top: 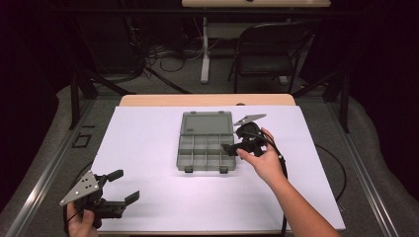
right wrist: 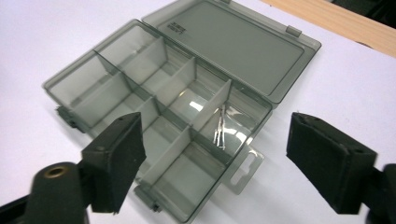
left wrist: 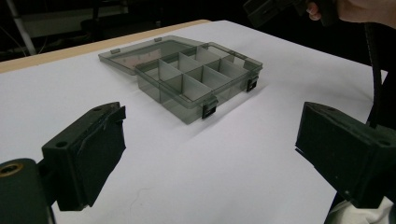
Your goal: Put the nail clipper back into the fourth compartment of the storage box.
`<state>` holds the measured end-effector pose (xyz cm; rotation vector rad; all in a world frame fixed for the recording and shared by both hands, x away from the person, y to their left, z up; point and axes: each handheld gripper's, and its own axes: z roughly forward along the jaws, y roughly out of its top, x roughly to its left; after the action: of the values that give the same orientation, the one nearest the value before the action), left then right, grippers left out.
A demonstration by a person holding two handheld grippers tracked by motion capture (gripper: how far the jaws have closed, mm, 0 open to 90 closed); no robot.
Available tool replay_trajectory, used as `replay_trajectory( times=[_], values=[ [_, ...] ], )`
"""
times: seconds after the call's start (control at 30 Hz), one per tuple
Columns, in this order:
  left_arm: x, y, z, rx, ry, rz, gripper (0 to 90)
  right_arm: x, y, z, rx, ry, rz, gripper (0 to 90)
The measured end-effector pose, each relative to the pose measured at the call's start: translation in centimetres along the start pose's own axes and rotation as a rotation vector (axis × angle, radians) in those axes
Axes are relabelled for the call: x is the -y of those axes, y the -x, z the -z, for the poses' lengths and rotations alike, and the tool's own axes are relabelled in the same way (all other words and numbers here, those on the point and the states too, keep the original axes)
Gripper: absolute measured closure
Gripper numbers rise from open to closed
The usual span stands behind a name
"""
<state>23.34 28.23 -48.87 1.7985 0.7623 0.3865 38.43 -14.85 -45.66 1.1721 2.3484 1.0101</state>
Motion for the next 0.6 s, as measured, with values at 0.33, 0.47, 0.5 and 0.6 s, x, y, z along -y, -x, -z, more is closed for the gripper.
replay_trajectory(
  times=[0.33, 0.47, 0.5, 0.6],
  values=[
    [0.0, 0.0, 0.0, 0.002, -0.003, -0.005, 7.7, 1.3, -1.4, 3.1, -0.026, 0.088, 0.030, 14.6],
    [0.0, 0.1, 0.0, 0.001, 0.003, -0.004, 7.7, 2.2, -1.9, 4.1, -0.020, 0.112, 0.038, 14.6],
    [0.0, 0.0, 0.0, 0.000, 0.000, -0.005, 7.7, 2.5, -2.0, 4.3, -0.020, 0.121, 0.042, 14.6],
    [0.0, 0.1, 0.0, -0.001, 0.001, -0.005, 7.7, 3.7, -2.3, 5.2, -0.009, 0.143, 0.044, 14.6]
  ],
)
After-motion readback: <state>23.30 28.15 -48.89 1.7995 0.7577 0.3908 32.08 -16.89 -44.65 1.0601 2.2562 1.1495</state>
